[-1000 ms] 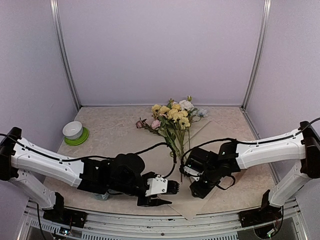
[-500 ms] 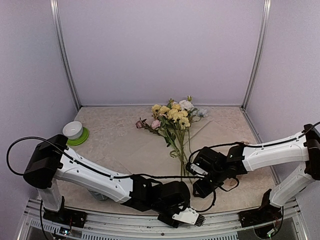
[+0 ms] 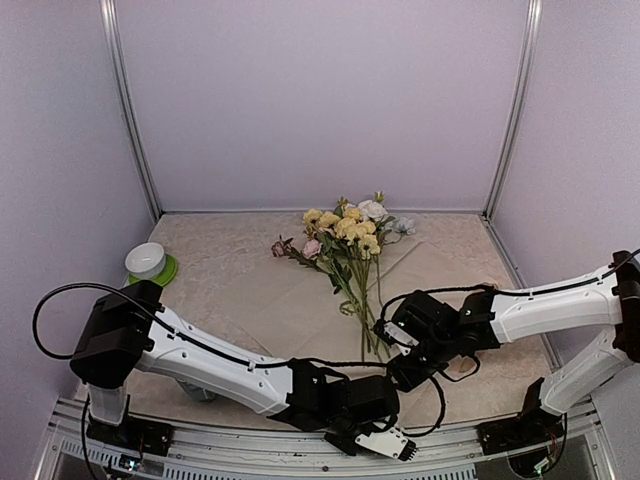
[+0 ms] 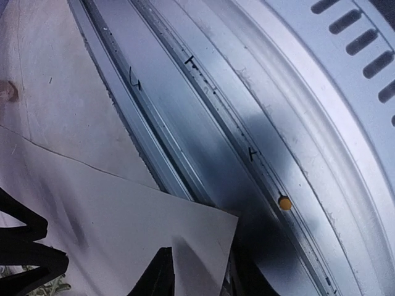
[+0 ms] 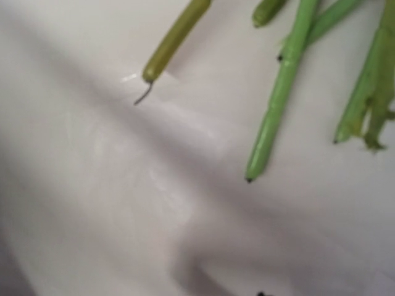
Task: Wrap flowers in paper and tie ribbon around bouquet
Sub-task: Pick up the bottom corner of the flattened wrapping paper from the center of the board, then fold the bottom corner of the flattened wrapping paper at the center of the board, then pick up the one-fourth-folded wrapping paper from the center of the board.
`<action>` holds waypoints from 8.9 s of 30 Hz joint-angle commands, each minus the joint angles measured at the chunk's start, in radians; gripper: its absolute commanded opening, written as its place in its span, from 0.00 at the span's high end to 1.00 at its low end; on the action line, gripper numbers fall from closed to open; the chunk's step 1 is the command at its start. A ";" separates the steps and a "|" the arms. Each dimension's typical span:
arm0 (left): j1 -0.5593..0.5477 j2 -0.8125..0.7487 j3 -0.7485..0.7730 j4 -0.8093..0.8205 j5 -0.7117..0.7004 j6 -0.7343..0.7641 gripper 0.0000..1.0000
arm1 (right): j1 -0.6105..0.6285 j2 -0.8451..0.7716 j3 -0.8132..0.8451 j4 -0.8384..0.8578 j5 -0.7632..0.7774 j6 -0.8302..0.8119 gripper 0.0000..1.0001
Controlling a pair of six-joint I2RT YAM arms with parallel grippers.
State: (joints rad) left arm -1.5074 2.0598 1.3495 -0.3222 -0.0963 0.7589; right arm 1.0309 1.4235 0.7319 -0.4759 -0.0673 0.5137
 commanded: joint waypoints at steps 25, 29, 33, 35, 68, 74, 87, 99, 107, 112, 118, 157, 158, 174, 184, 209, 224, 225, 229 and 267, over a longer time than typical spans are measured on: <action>-0.008 -0.093 -0.158 0.184 0.042 0.015 0.38 | -0.041 0.036 -0.002 0.033 -0.095 -0.033 0.60; -0.008 -0.060 -0.143 0.187 0.021 0.030 0.33 | -0.041 0.033 -0.013 0.041 -0.097 -0.030 0.60; -0.007 -0.018 -0.135 0.231 -0.059 0.025 0.37 | -0.041 0.028 -0.011 0.042 -0.094 -0.035 0.60; -0.007 -0.004 -0.129 0.238 -0.078 0.020 0.41 | -0.040 0.028 -0.009 0.041 -0.093 -0.039 0.60; 0.047 -0.068 -0.155 0.296 -0.042 -0.209 1.00 | -0.104 -0.017 0.003 0.065 -0.139 -0.086 0.61; 0.108 -0.109 -0.159 0.287 -0.063 -0.259 1.00 | -0.150 -0.092 -0.001 0.093 -0.246 -0.176 0.60; 0.322 -0.107 -0.081 0.289 -0.055 -0.215 1.00 | -0.451 -0.092 0.010 0.321 -0.644 -0.364 0.53; 0.412 -0.085 0.015 0.296 -0.019 -0.147 1.00 | -0.515 0.059 0.006 0.413 -0.687 -0.445 0.46; 0.429 -0.052 0.051 0.280 -0.008 -0.131 1.00 | -0.530 0.151 -0.006 0.450 -0.704 -0.439 0.47; 0.429 -0.033 0.061 0.276 -0.009 -0.133 1.00 | -0.537 0.176 -0.023 0.474 -0.744 -0.423 0.59; 0.429 -0.010 0.075 0.278 -0.043 -0.134 1.00 | -0.557 0.206 -0.054 0.530 -0.769 -0.381 0.78; 0.354 -0.013 -0.060 -0.024 -0.001 -0.712 0.76 | -0.580 0.243 -0.152 0.717 -0.742 -0.183 1.00; 0.354 -0.010 -0.066 -0.025 -0.001 -0.715 0.76 | -0.579 0.239 -0.155 0.723 -0.738 -0.179 1.00; 0.356 0.005 -0.101 -0.009 0.041 -0.694 0.76 | -0.502 -0.077 0.042 0.062 0.039 -0.155 0.64; 0.357 -0.003 -0.138 0.028 0.038 -0.682 0.76 | -0.415 -0.170 0.144 0.092 0.600 -0.107 0.52; 0.371 0.001 -0.152 0.077 0.063 -0.631 0.75 | -0.300 -0.335 -0.255 0.038 -0.091 0.655 0.16; 0.369 -0.004 -0.160 0.088 0.091 -0.614 0.75 | -0.391 -0.246 -0.292 0.153 0.015 0.729 0.30; 0.370 -0.004 -0.159 0.088 0.089 -0.612 0.75 | -0.391 -0.245 -0.292 0.146 0.016 0.731 0.31; 0.372 -0.002 -0.156 0.088 0.087 -0.601 0.75 | -0.391 -0.242 -0.308 0.165 -0.003 0.743 0.41; 0.365 0.195 0.291 0.141 0.253 -0.586 0.56 | -0.372 -0.309 -0.213 0.059 0.129 0.636 1.00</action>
State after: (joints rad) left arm -1.1599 2.1876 1.5860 -0.1715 0.0967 0.1616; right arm 0.6464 1.1145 0.4759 -0.3824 0.0307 1.1770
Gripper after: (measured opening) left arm 0.433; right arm 0.006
